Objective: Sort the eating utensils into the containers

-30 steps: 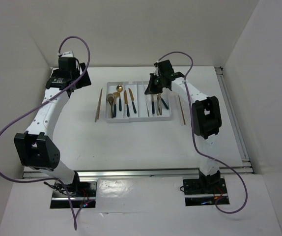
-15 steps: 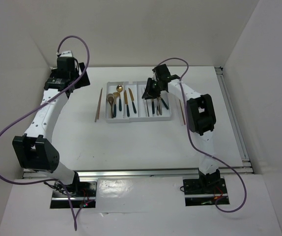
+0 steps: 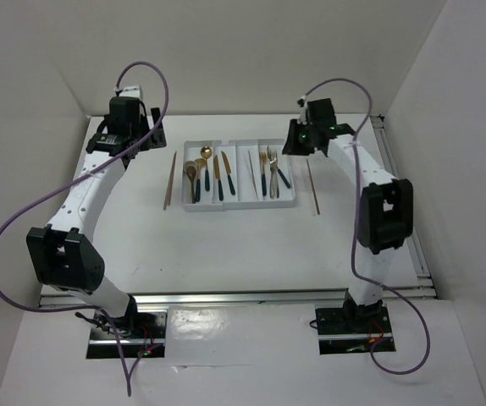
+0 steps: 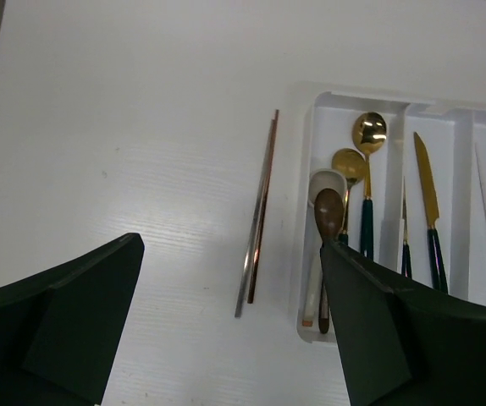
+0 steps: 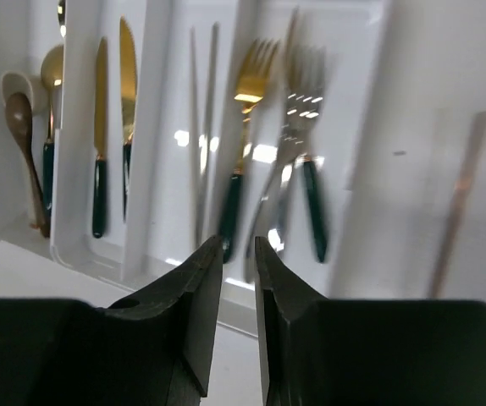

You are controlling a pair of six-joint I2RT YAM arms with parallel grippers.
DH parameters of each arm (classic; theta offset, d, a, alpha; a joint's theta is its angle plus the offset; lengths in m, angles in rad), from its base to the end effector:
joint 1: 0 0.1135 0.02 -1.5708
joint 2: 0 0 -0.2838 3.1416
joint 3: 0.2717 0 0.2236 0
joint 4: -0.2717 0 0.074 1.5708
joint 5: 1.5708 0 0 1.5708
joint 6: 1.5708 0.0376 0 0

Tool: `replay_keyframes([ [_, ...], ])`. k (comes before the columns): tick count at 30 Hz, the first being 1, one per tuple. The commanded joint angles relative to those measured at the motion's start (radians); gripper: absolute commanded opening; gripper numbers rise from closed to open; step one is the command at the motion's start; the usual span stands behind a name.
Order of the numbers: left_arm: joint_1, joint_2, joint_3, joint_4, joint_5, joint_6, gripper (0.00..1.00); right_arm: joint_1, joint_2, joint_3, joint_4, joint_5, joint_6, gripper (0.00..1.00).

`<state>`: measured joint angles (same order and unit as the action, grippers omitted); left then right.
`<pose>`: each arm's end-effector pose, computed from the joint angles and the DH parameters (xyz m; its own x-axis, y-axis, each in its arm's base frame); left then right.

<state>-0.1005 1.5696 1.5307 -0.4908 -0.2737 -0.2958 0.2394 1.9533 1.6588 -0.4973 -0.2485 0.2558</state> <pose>0.3317 -0.0232 0.3932 -0.4414 -0.2376 -0.8653 -0.2761 0.9535 -0.1209 0.4127 0.1102 0.2931 -0.7695 0.0646 -0.6354 -0.2098 0.9141 0.3471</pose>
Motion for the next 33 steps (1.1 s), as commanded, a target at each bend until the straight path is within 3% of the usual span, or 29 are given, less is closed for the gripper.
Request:
replay_keyframes([
  [1,-0.030,0.006,-0.003,0.090,0.082,0.124,1.00,-0.061,-0.163,-0.048,-0.001,0.083,-0.194,0.29],
  [4,-0.030,0.039,0.025,0.080,0.125,0.159,1.00,-0.072,-0.244,-0.158,-0.001,0.101,-0.352,0.30],
  [12,-0.039,0.122,0.126,-0.012,0.132,0.116,1.00,-0.106,-0.367,-0.453,0.025,0.117,-0.426,0.40],
  [18,-0.039,0.113,0.103,0.023,0.165,0.116,1.00,-0.158,-0.309,-0.465,0.062,0.118,-0.426,0.46],
  [33,-0.030,0.122,0.121,0.011,0.156,0.116,1.00,-0.189,-0.137,-0.395,0.086,0.118,-0.417,0.41],
])
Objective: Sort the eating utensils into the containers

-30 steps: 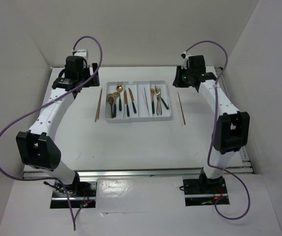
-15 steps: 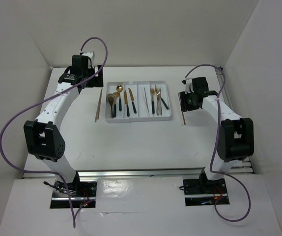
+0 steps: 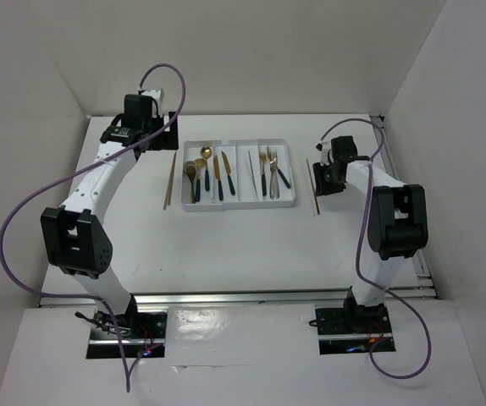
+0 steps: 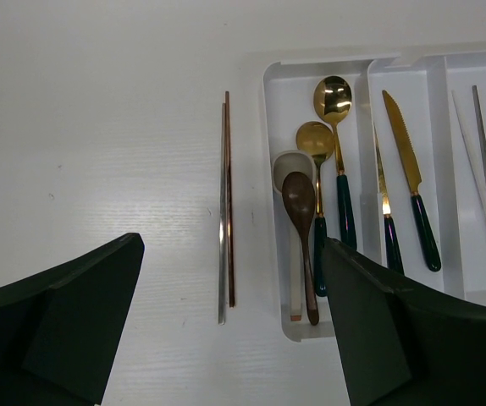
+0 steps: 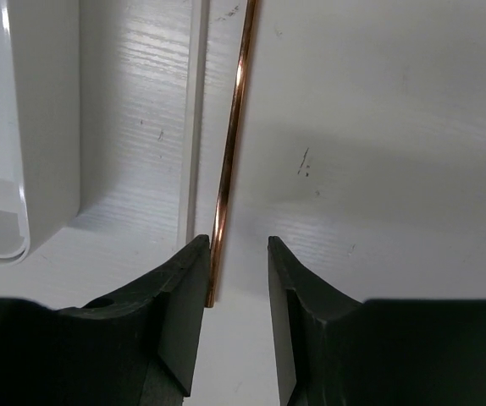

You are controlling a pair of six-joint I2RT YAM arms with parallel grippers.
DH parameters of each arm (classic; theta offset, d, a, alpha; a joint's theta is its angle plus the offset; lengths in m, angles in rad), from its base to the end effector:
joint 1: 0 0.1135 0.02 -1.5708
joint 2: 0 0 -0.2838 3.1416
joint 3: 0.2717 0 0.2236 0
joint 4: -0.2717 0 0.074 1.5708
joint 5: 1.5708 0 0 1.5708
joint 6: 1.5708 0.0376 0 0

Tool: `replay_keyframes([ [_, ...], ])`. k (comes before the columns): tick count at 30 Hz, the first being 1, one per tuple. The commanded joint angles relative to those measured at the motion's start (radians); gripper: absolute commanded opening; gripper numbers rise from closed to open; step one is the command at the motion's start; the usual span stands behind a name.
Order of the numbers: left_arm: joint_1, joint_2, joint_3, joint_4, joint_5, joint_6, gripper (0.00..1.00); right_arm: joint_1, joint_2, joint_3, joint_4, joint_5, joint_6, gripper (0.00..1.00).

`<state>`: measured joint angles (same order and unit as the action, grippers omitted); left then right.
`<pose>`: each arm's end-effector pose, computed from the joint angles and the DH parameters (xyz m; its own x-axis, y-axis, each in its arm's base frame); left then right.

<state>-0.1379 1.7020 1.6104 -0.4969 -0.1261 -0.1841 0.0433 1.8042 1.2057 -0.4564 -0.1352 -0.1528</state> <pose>0.3668 -0.0461 0.3731 -0.5465 -0.1075 -0.8305 -0.0684 0.9941 -0.0836 0.3517 0.0203 0.2210 -0.8423 -0.1874 -0.5054 -0.2403 0.9698 0.0408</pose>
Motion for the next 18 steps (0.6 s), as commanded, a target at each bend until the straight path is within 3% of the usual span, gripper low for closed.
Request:
replay_keyframes([
  [1,0.008,0.001,0.042,0.008,0.008,0.005,1.00,0.018,0.021,0.058,0.054,0.005,-0.008,0.40],
  [18,0.035,0.030,0.089,-0.011,0.026,-0.005,1.00,0.056,0.155,0.089,0.073,0.086,-0.017,0.40],
])
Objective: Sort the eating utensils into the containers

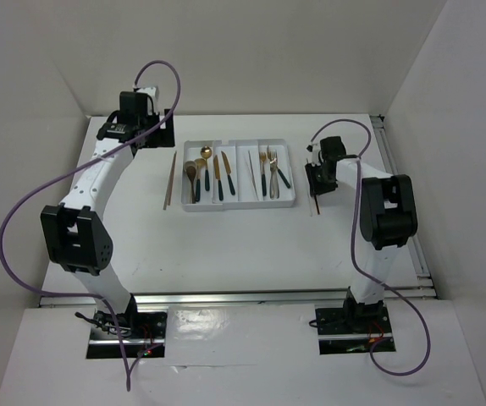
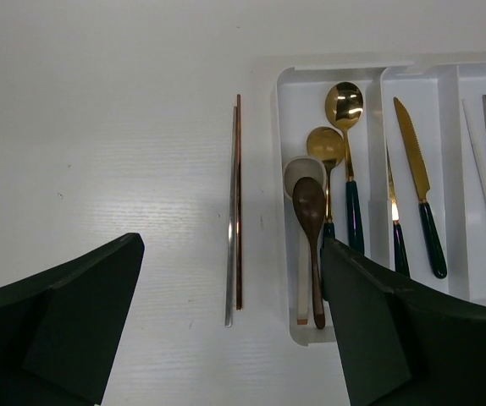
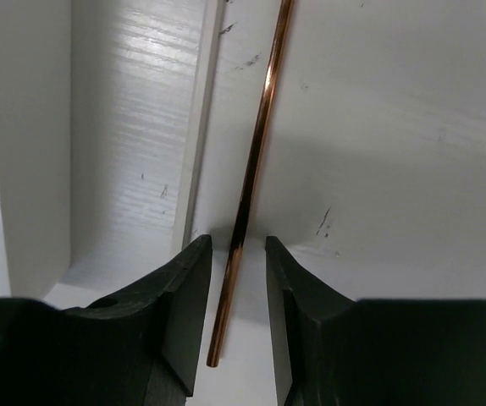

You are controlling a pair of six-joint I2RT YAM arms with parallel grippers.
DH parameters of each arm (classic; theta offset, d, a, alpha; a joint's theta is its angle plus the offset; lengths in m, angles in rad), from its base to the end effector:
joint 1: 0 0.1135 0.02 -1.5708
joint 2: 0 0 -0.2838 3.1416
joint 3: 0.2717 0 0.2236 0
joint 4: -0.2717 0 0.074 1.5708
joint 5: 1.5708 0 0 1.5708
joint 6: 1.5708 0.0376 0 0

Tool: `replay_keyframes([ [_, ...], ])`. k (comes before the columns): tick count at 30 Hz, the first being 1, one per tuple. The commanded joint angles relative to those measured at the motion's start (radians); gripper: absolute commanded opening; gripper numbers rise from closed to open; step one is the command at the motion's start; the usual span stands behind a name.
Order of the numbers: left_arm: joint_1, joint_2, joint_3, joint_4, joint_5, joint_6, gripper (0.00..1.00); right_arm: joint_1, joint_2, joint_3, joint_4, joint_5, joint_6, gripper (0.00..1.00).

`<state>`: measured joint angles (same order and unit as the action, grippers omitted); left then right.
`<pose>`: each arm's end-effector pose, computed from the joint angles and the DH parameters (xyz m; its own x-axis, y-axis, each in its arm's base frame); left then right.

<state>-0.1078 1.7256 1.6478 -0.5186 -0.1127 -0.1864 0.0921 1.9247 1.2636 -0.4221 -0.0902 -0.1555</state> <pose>0.3736 -0.0362 0.3744 -0.5514 -0.1255 -0.8247 -0.0893 0.9918 -0.0913 0.3755 0.0381 0.1964 -0.8484 -0.2333 -0.4752 -0.2682 0.9633 0.0061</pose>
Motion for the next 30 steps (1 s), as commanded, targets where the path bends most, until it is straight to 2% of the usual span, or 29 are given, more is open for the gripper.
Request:
replay_keyframes([
  [1,0.005,0.015,0.052,0.002,0.013,-0.002,1.00,0.008,0.034,0.031,0.039,0.041,-0.015,0.39],
  [7,0.014,0.015,0.061,0.002,0.022,-0.002,1.00,0.017,0.074,0.013,0.048,0.060,-0.026,0.39],
  [13,0.014,0.025,0.070,0.002,0.022,-0.002,1.00,0.017,0.083,0.013,0.039,0.050,-0.026,0.34],
  [15,0.014,0.034,0.070,0.002,0.022,-0.002,1.00,0.017,0.094,0.013,0.017,0.038,-0.026,0.27],
  [16,0.023,0.034,0.070,0.002,0.022,-0.002,1.00,0.017,0.094,0.013,0.017,0.038,-0.026,0.14],
  [18,0.023,0.034,0.079,0.002,0.022,-0.002,1.00,0.017,0.103,0.004,0.006,0.026,-0.026,0.02],
  [19,0.023,0.034,0.079,0.002,0.022,-0.002,1.00,0.017,0.103,0.003,-0.006,0.026,-0.026,0.00],
  [26,0.023,0.034,0.079,0.002,0.022,0.007,1.00,0.017,0.048,-0.029,0.016,0.070,-0.007,0.00],
  [30,0.023,0.023,0.069,0.012,0.031,-0.013,1.00,0.017,-0.022,0.074,0.016,0.101,0.045,0.00],
])
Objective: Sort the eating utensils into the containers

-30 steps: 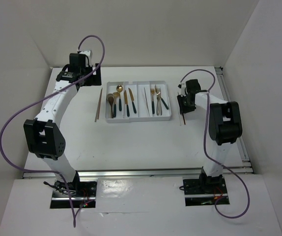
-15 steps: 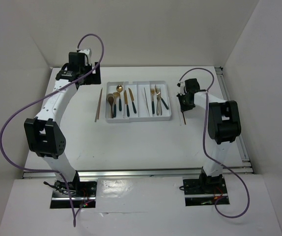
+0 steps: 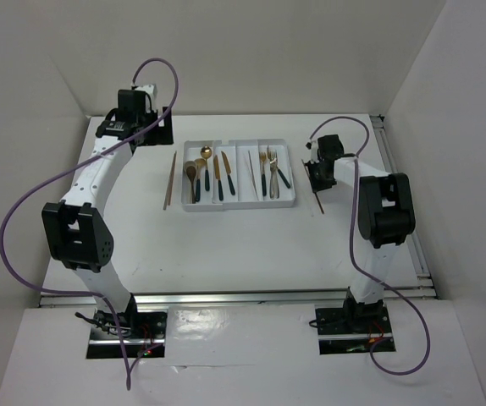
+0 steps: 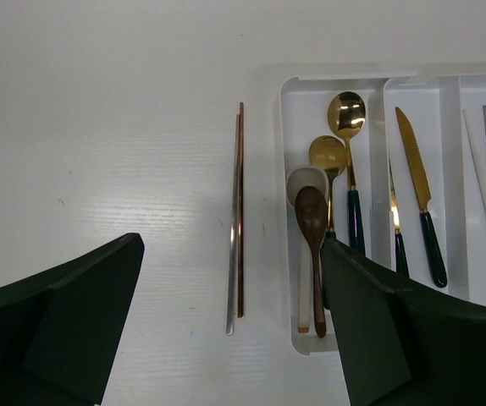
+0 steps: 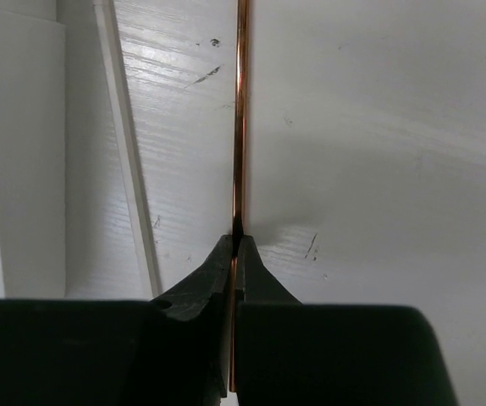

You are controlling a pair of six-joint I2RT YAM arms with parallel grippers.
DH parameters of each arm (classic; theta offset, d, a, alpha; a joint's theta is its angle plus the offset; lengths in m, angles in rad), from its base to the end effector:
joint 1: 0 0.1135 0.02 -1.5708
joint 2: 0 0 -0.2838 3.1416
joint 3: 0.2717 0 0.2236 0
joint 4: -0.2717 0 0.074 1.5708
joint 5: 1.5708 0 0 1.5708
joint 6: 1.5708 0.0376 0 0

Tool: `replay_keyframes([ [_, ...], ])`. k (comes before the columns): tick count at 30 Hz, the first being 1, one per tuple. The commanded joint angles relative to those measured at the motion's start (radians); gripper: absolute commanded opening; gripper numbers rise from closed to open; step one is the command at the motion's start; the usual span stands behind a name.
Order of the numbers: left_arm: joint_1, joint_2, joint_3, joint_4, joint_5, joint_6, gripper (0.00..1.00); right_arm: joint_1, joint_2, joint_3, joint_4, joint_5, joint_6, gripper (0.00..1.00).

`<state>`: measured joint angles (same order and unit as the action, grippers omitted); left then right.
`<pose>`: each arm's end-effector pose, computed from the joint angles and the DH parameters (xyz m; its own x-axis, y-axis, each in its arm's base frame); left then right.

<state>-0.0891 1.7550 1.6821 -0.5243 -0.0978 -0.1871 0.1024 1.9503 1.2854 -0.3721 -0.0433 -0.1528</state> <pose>0.3821 -0.0305 0.3740 -0.5518 -0.1366 -0.8227 -0.0962 0.9903 -0.0999 0.3862 0.0413 0.1954 -0.8275 -0.2379 -0.5086 -0.2529 0.9666 -0.0406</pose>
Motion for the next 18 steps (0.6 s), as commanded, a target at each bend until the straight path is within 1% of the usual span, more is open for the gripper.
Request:
replay_keyframes([
  [1,0.005,-0.017,0.034,0.027,0.007,-0.021,1.00,0.006,-0.068,0.074,-0.034,0.054,0.059,0.00],
  [3,0.005,-0.049,-0.008,0.050,0.007,-0.031,1.00,0.006,-0.126,0.123,-0.034,0.054,0.108,0.00],
  [5,0.005,-0.078,-0.044,0.102,-0.012,-0.031,1.00,0.006,-0.163,0.211,-0.044,0.019,0.148,0.00],
  [7,0.005,-0.120,-0.090,0.144,-0.025,-0.052,1.00,0.034,-0.163,0.302,-0.070,-0.041,0.209,0.00],
  [8,0.005,-0.132,-0.102,0.155,-0.035,-0.052,1.00,0.045,-0.163,0.327,-0.070,-0.041,0.231,0.00],
  [11,0.005,-0.152,-0.122,0.155,-0.056,-0.071,1.00,0.092,-0.163,0.400,-0.070,-0.127,0.343,0.00],
  [14,0.005,-0.152,-0.113,0.130,-0.097,-0.081,1.00,0.167,-0.131,0.437,-0.057,-0.185,0.476,0.00],
  [16,0.005,-0.152,-0.113,0.100,-0.143,-0.104,1.00,0.225,-0.081,0.465,-0.045,-0.223,0.562,0.00],
  [18,0.005,-0.161,-0.113,0.087,-0.170,-0.104,1.00,0.282,-0.022,0.520,-0.054,-0.233,0.610,0.00],
])
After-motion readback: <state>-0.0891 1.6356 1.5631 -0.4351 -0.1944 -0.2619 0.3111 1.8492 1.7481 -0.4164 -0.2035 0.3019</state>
